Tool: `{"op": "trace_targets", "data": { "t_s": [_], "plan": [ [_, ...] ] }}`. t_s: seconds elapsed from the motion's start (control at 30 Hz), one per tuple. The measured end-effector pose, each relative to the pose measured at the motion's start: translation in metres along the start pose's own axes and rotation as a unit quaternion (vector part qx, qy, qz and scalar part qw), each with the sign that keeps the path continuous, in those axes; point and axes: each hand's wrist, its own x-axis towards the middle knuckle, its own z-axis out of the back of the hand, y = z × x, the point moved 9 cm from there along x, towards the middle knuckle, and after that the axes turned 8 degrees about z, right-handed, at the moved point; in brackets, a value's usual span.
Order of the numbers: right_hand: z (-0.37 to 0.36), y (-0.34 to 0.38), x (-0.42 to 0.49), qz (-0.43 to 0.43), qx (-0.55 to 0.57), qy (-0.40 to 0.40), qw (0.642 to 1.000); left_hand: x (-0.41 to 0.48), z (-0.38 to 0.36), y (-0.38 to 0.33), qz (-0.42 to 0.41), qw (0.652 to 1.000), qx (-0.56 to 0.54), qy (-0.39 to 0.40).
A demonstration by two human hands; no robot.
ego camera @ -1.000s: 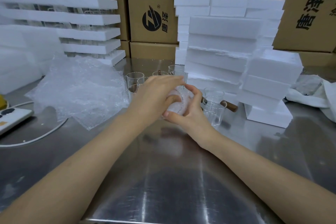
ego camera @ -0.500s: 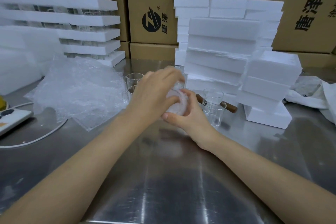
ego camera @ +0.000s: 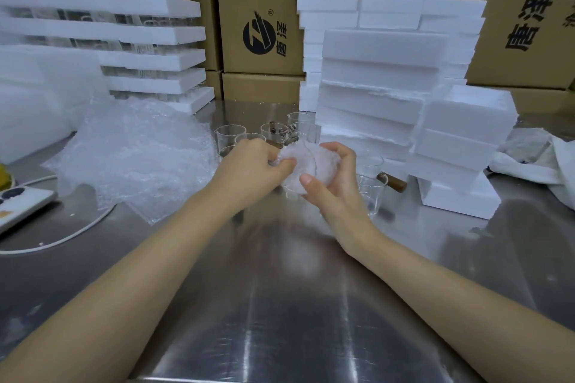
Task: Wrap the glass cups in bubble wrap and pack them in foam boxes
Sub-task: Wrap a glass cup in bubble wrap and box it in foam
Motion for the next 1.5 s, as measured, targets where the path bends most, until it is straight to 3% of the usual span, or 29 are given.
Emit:
{"op": "trace_targets", "data": {
  "t_s": [0.1, 0.2, 0.3, 0.4, 0.6, 0.8, 0.87, 0.93, 1.0, 1.07, 1.13, 1.27, 1.37, 1.5],
  "plan": [
    [-0.002, 0.006, 0.0, 0.029, -0.027, 0.021, 0.999, -0.004, 0.0, -0.004, -0.002, 0.999, 0.033, -0.044],
    [0.003, 0.005, 0.003, 0.025, -0.024, -0.013, 0.999, -0.005, -0.004, -0.01, -0.03, 0.998, 0.025, -0.044],
    [0.008, 0.004, 0.008, 0.012, 0.03, -0.066, 0.997, -0.007, 0.002, -0.014, -0.03, 0.994, -0.098, -0.042],
    [0.005, 0.006, 0.007, 0.012, 0.062, -0.064, 0.996, -0.013, 0.014, -0.024, -0.07, 0.975, -0.201, -0.057],
    [0.003, 0.003, 0.0, -0.002, 0.058, -0.046, 0.997, -0.01, 0.01, -0.024, -0.089, 0.98, -0.18, -0.007],
    [-0.003, 0.008, -0.001, 0.03, -0.025, -0.017, 0.999, -0.014, 0.018, -0.014, -0.056, 0.98, -0.147, -0.125],
    [-0.002, 0.009, 0.0, 0.031, -0.016, -0.023, 0.999, -0.015, 0.018, -0.015, -0.061, 0.977, -0.158, -0.131],
    [0.002, 0.011, 0.002, 0.031, 0.009, -0.055, 0.998, -0.014, 0.014, -0.017, -0.058, 0.975, -0.188, -0.107],
    [0.01, 0.016, 0.004, 0.039, 0.032, -0.107, 0.993, -0.01, 0.002, -0.009, 0.01, 0.968, -0.244, -0.067],
    [0.016, 0.021, 0.005, 0.048, 0.059, -0.143, 0.987, -0.01, -0.017, -0.001, 0.119, 0.929, -0.351, 0.008],
    [0.019, 0.021, 0.004, 0.042, 0.092, -0.149, 0.984, -0.011, -0.038, -0.002, 0.167, 0.878, -0.438, 0.095],
    [0.013, 0.018, 0.003, 0.025, 0.064, -0.115, 0.991, -0.018, -0.062, -0.018, 0.132, 0.855, -0.454, 0.214],
    [0.009, 0.018, 0.002, 0.028, 0.003, -0.087, 0.996, -0.016, -0.062, -0.02, 0.114, 0.833, -0.495, 0.219],
    [0.005, 0.018, 0.004, 0.02, -0.051, -0.049, 0.997, -0.015, -0.056, -0.017, 0.092, 0.841, -0.491, 0.206]
  ]
}}
